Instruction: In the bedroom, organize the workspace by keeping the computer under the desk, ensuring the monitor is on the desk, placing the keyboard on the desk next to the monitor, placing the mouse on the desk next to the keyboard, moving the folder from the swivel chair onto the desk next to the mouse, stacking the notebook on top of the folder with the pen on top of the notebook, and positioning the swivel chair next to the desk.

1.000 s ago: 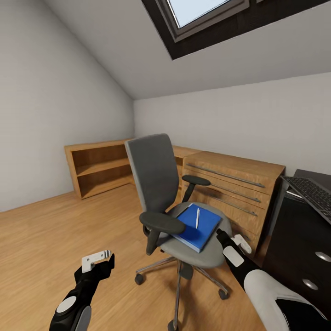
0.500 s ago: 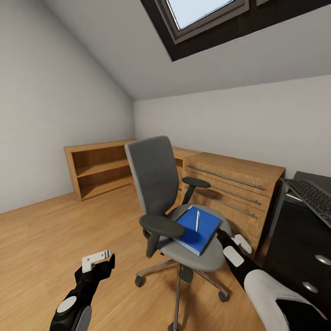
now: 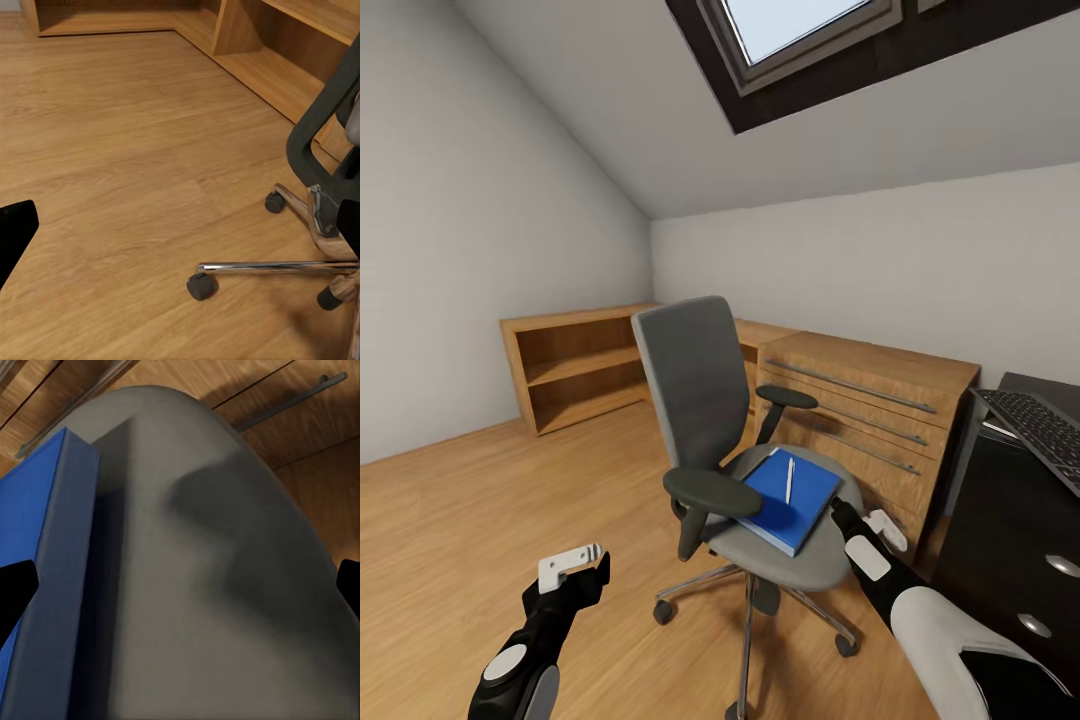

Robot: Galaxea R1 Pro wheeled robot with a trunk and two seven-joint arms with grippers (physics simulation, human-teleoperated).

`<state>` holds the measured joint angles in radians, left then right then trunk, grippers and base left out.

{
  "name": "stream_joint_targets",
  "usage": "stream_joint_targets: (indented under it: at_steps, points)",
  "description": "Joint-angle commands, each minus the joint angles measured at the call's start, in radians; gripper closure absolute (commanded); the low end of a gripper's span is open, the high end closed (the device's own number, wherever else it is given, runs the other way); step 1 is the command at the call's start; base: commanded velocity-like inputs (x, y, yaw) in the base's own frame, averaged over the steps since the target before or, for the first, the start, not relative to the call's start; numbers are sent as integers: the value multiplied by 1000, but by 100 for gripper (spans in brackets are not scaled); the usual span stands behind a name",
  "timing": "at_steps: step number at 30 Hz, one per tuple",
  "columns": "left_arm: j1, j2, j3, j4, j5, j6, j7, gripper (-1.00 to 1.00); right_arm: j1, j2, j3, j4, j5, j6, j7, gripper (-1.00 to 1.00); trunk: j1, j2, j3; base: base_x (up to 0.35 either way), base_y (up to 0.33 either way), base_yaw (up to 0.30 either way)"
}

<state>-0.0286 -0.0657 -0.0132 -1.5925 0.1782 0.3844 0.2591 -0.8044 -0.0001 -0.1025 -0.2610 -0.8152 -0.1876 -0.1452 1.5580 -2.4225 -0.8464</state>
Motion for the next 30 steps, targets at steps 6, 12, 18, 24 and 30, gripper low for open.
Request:
stream_joint_targets:
  at_steps: [6, 12, 18, 24, 30]
  points:
    - [-1, 0, -2, -1, 10, 4, 8, -100, -1, 0, 1, 0, -10, -3, -2, -100, 0, 0, -1, -174, 0, 0]
    - [-1, 0, -2, -1, 10, 4, 8, -100, -1, 0, 1, 4, -10, -3, -2, -100, 0, 0, -1, -317, 0, 0]
    - [-1, 0, -2, -1, 10, 4, 8, -100, -1, 2, 2, 8, -11, -3, -2, -100, 0, 0, -1, -331, 0, 0]
    - [-1, 0, -1, -1, 10, 4, 8, -100, -1, 9, 3, 12, -12, 0, -2, -100, 0, 0, -1, -221, 0, 0]
    - [-1, 0, -1, -1, 10, 4, 8, -100, -1, 18, 3, 13, -12, 8, -3, -100, 0, 0, -1, -37, 0, 0]
